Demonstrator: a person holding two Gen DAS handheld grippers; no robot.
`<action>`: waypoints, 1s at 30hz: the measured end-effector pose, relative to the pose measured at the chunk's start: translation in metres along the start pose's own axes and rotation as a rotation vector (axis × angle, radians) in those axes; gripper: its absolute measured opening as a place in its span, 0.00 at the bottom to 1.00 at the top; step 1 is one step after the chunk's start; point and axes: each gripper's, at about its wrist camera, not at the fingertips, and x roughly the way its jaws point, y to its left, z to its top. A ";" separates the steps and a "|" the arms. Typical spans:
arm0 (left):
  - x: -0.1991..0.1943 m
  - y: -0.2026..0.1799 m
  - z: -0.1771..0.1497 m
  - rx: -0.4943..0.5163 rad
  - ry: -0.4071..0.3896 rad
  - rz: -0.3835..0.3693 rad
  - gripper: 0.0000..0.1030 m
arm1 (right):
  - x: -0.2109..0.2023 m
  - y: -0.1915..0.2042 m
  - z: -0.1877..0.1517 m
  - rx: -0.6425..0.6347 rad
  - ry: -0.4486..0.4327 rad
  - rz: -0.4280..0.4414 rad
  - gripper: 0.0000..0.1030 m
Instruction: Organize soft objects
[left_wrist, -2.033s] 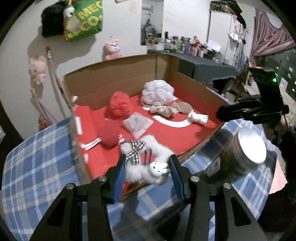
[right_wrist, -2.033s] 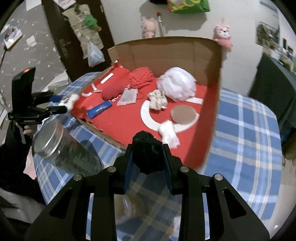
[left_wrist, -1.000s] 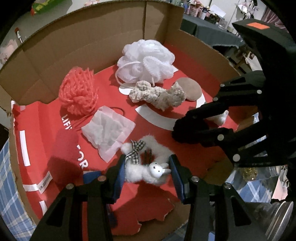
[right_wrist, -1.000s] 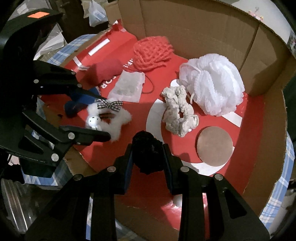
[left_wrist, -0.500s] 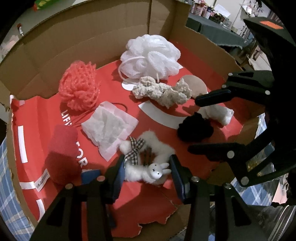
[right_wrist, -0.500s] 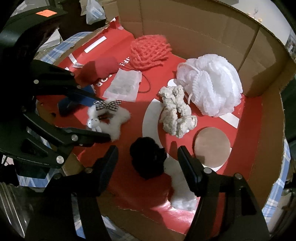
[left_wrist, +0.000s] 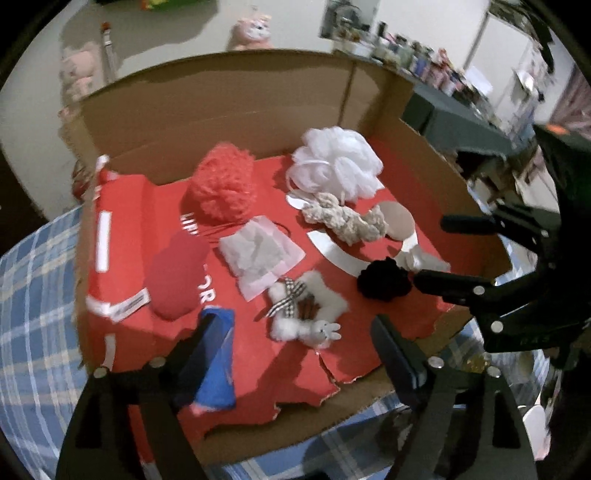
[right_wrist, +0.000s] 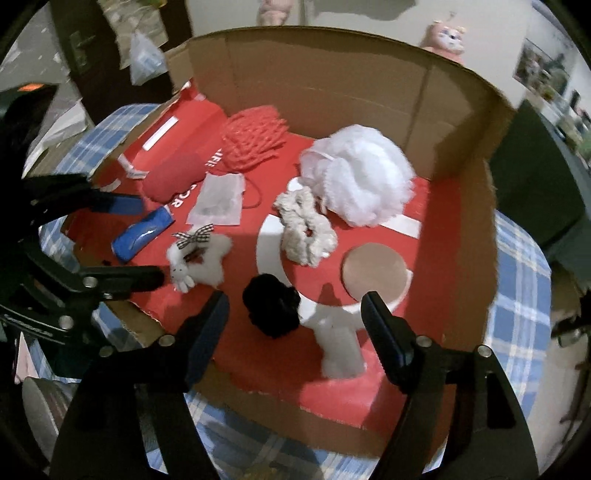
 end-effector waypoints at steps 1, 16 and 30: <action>-0.005 -0.002 0.000 -0.026 -0.009 0.005 0.85 | -0.003 -0.001 -0.002 0.017 -0.005 -0.012 0.72; -0.016 -0.001 -0.025 -0.176 -0.041 0.106 0.89 | -0.022 -0.002 -0.028 0.218 -0.026 -0.137 0.78; 0.001 0.001 -0.029 -0.192 -0.027 0.156 0.89 | -0.008 -0.006 -0.038 0.277 -0.021 -0.149 0.78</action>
